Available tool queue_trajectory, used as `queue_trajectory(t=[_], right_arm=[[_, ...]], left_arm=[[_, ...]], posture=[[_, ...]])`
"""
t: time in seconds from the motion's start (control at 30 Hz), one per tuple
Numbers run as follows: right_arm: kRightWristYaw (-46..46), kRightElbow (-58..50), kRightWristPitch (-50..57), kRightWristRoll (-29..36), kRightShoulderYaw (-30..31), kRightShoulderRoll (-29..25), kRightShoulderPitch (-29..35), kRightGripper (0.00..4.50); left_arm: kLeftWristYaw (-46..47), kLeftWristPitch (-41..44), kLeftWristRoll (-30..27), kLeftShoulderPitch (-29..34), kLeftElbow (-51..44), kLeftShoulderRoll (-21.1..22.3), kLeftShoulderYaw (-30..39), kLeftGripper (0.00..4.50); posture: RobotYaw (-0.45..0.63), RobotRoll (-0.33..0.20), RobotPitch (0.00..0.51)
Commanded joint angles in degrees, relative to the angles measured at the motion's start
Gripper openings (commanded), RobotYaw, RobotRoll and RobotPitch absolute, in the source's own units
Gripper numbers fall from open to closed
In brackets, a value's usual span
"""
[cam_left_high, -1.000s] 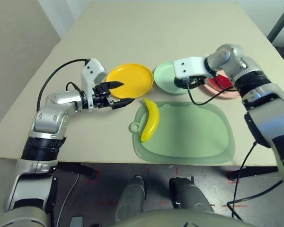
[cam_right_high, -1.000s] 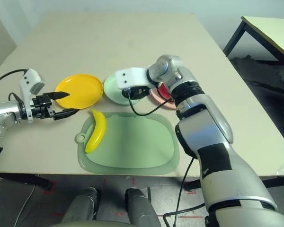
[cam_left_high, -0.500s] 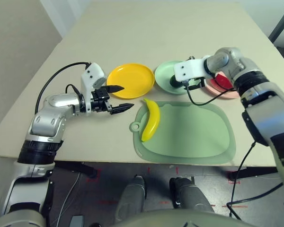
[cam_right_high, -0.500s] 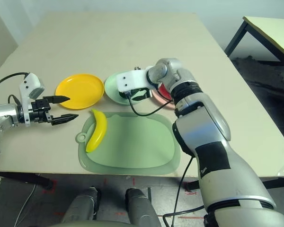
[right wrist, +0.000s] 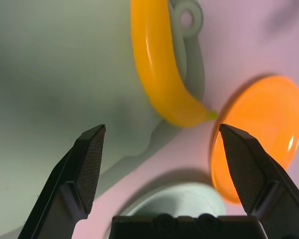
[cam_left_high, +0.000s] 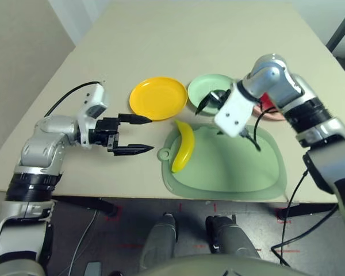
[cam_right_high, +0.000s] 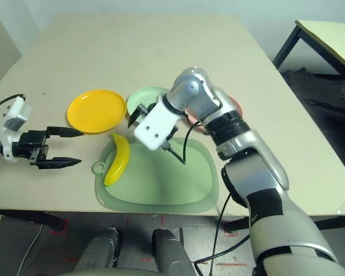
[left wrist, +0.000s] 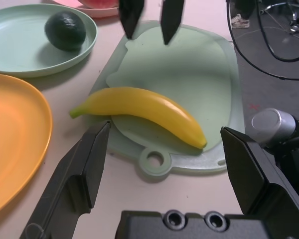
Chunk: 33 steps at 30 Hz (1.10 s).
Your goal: Place the fruits into color-matched plates.
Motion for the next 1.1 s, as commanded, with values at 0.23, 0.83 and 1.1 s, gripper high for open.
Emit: queue_trajectory(t=[0.23,0.83,1.1], right_arm=[[-4.28,5.97,-2.72,-6.14,5.12,5.9,-1.82,4.46],[-0.76,-6.48,20.74,6.75,-9.35,-10.02,2.23,4.46],[-14.84,-26.18,43.02,9.92,-23.86,-18.89,21.52,4.46]], left_arm=[[-0.2,-2.4,-0.04,3.48,-2.2,0.82,1.11,4.5],[2.72,-4.9,1.87,3.43,-1.43,-0.75,-0.24,4.5],[3.58,-5.9,2.82,-0.45,1.78,-4.2,-2.29,4.5]], posture=[[0.09,0.0,0.155],[0.06,0.0,0.147],[-0.02,0.0,0.148]])
